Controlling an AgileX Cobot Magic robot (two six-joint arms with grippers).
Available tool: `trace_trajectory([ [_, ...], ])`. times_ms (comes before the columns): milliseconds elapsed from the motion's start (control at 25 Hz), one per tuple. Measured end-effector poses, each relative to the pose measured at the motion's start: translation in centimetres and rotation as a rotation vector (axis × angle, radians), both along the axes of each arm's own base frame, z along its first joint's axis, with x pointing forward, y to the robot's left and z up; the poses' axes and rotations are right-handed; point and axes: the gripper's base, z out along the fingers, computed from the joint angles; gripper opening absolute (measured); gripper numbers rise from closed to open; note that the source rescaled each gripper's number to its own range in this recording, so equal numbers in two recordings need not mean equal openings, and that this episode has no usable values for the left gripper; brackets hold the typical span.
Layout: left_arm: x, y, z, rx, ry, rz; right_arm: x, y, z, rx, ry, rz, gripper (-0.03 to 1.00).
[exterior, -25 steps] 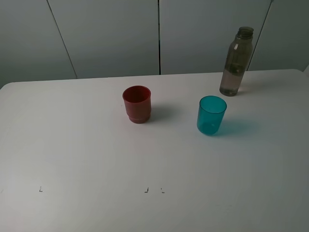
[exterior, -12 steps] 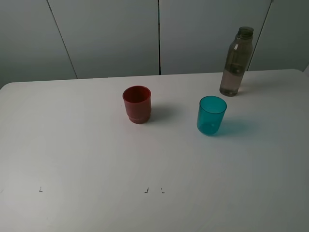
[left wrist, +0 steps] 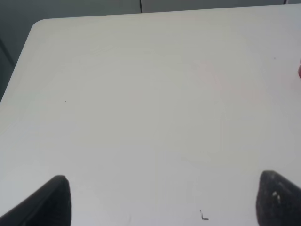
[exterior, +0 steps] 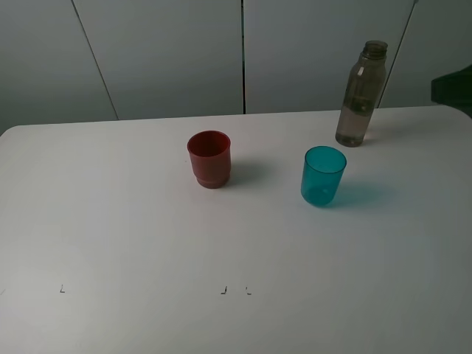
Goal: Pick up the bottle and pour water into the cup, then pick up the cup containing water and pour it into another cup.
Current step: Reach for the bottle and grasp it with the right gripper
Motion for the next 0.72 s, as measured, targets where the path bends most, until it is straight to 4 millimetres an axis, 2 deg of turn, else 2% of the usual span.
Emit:
trace_trajectory([
  [240,0.0,0.0,0.0,0.0,0.0,0.0,4.1,0.2,-3.4,-0.053,0.101,-0.008,1.0],
  [480,0.0,0.0,0.0,0.0,0.0,0.0,6.8,0.1,-5.8,-0.104,0.115,-0.011,1.0],
  [720,0.0,0.0,0.0,0.0,0.0,0.0,8.5,-2.3,-8.1,-0.105,0.174,-0.124,1.0],
])
